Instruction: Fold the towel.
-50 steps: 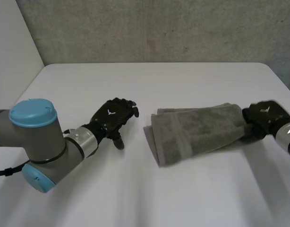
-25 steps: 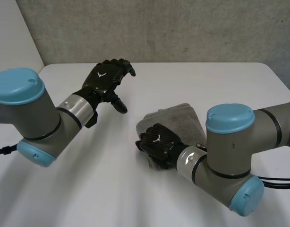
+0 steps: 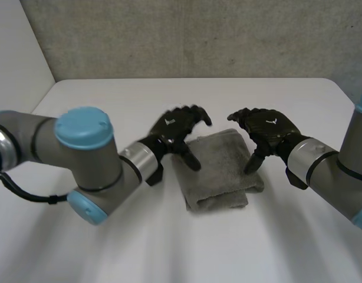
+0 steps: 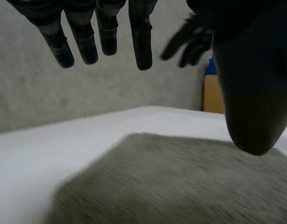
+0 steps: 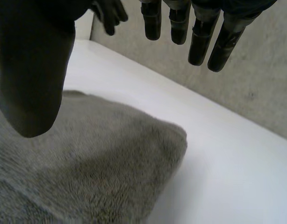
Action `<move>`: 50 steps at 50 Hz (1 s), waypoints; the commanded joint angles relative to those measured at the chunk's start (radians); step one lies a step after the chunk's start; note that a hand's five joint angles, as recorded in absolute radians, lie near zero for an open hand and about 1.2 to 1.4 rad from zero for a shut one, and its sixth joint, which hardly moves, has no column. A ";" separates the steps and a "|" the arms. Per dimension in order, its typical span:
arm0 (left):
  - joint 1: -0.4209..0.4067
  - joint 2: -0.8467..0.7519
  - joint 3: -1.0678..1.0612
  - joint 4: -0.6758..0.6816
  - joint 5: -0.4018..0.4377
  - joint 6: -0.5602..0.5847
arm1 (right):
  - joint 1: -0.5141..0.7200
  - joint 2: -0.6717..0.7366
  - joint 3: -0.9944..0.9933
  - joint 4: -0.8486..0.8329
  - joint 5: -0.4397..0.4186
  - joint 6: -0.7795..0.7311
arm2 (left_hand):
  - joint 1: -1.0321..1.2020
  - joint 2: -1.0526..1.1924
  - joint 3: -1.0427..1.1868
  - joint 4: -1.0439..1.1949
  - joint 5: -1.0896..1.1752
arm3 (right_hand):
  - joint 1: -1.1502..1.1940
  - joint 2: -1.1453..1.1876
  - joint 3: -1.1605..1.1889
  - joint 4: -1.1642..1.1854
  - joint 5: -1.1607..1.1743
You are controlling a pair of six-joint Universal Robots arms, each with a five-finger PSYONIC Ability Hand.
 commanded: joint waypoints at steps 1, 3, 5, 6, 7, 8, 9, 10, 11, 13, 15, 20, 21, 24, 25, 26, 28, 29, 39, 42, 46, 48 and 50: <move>-0.048 -0.081 -0.004 -0.019 -0.085 -0.011 | 0.001 0.180 -0.080 0.004 -0.002 -0.004 | -0.021 -0.015 -0.017 -0.023 -0.002 | -0.058 -0.061 -0.064 -0.077 -0.058; -0.049 -0.103 -0.004 -0.020 -0.104 -0.009 | 0.001 0.213 -0.088 0.003 -0.004 -0.006 | -0.021 -0.015 -0.017 -0.023 -0.002 | -0.058 -0.061 -0.064 -0.077 -0.058; -0.051 -0.120 -0.004 -0.022 -0.119 -0.001 | 0.001 0.240 -0.097 0.001 -0.004 -0.013 | -0.021 -0.015 -0.017 -0.023 -0.002 | -0.058 -0.061 -0.064 -0.077 -0.058; -0.051 -0.130 -0.004 -0.022 -0.128 0.012 | 0.000 0.260 -0.103 0.001 -0.002 -0.015 | -0.021 -0.015 -0.017 -0.023 -0.002 | -0.058 -0.061 -0.064 -0.077 -0.058; -0.051 -0.143 -0.004 -0.023 -0.134 0.031 | 0.000 0.276 -0.111 0.001 -0.002 -0.015 | -0.024 -0.017 -0.020 -0.026 -0.005 | -0.058 -0.061 -0.064 -0.077 -0.058; -0.051 -0.143 -0.004 -0.023 -0.135 0.031 | 0.000 0.276 -0.111 0.001 -0.002 -0.015 | -0.024 -0.017 -0.020 -0.026 -0.005 | -0.058 -0.061 -0.064 -0.077 -0.058; -0.051 -0.152 -0.003 -0.026 -0.141 0.052 | 0.000 0.286 -0.117 0.001 -0.001 -0.016 | -0.024 -0.017 -0.020 -0.026 -0.005 | -0.058 -0.061 -0.064 -0.077 -0.058; -0.051 -0.155 0.002 -0.034 -0.145 0.069 | 0.001 0.291 -0.124 0.007 0.002 -0.018 | -0.024 -0.017 -0.020 -0.026 -0.005 | -0.058 -0.061 -0.064 -0.077 -0.058; -0.051 -0.155 0.002 -0.034 -0.145 0.069 | 0.001 0.291 -0.124 0.007 0.002 -0.018 | -0.024 -0.017 -0.020 -0.026 -0.005 | -0.058 -0.061 -0.064 -0.077 -0.058; -0.051 -0.153 0.005 -0.045 -0.153 0.082 | 0.000 0.286 -0.129 0.010 0.005 -0.016 | -0.026 -0.020 -0.023 -0.029 -0.008 | -0.058 -0.061 -0.064 -0.077 -0.058; -0.046 -0.130 0.011 -0.062 -0.171 0.083 | 0.000 0.254 -0.128 0.016 0.008 -0.015 | -0.026 -0.020 -0.023 -0.029 -0.008 | -0.058 -0.061 -0.064 -0.077 -0.058; -0.043 -0.028 0.016 -0.071 -0.185 0.083 | 0.001 0.147 -0.117 0.029 0.010 -0.001 | -0.035 -0.029 -0.032 -0.038 -0.016 | -0.058 -0.061 -0.064 -0.077 -0.058; -0.043 -0.028 0.016 -0.071 -0.185 0.083 | 0.001 0.147 -0.117 0.029 0.010 -0.001 | -0.035 -0.029 -0.032 -0.038 -0.016 | -0.058 -0.061 -0.064 -0.077 -0.058; -0.039 0.048 0.013 -0.074 -0.185 0.085 | 0.013 0.078 -0.114 0.033 0.022 0.010 | -0.041 -0.035 -0.037 -0.044 -0.022 | -0.058 -0.061 -0.064 -0.077 -0.058; -0.036 0.096 0.008 -0.077 -0.185 0.086 | 0.012 0.043 -0.114 0.032 0.025 0.020 | -0.044 -0.038 -0.040 -0.047 -0.025 | -0.058 -0.061 -0.064 -0.077 -0.058; -0.036 0.097 0.008 -0.077 -0.185 0.086 | 0.013 0.003 -0.118 0.030 0.030 0.040 | -0.044 -0.038 -0.040 -0.047 -0.025 | -0.058 -0.061 -0.064 -0.077 -0.058; -0.033 0.153 0.005 -0.085 -0.185 0.088 | 0.010 -0.034 -0.129 0.032 0.042 0.068 | -0.050 -0.044 -0.046 -0.053 -0.031 | -0.058 -0.061 -0.064 -0.077 -0.058; -0.025 0.194 0.008 -0.097 -0.185 0.089 | 0.006 -0.068 -0.140 0.030 0.062 0.094 | -0.053 -0.047 -0.049 -0.056 -0.034 | -0.058 -0.061 -0.064 -0.077 -0.058; 0.145 0.374 0.065 -0.242 -0.187 0.089 | 0.006 -0.198 -0.249 0.059 0.235 0.112 | -0.062 -0.056 -0.058 -0.064 -0.043 | -0.058 -0.061 -0.064 -0.077 -0.058; 0.208 0.390 0.082 -0.308 -0.185 0.089 | 0.006 -0.194 -0.275 0.092 0.266 0.088 | -0.062 -0.056 -0.058 -0.064 -0.043 | -0.058 -0.061 -0.064 -0.077 -0.058; 0.253 0.390 0.099 -0.391 -0.184 0.091 | 0.004 -0.183 -0.284 0.122 0.289 0.071 | -0.062 -0.056 -0.058 -0.064 -0.043 | -0.058 -0.061 -0.064 -0.077 -0.058; 0.254 0.382 0.108 -0.410 -0.185 0.091 | 0.004 -0.175 -0.286 0.125 0.292 0.071 | -0.062 -0.056 -0.058 -0.064 -0.043 | -0.058 -0.061 -0.064 -0.077 -0.058; 0.254 0.379 0.112 -0.424 -0.187 0.089 | 0.004 -0.165 -0.290 0.127 0.294 0.068 | -0.062 -0.056 -0.058 -0.064 -0.043 | -0.058 -0.061 -0.064 -0.077 -0.058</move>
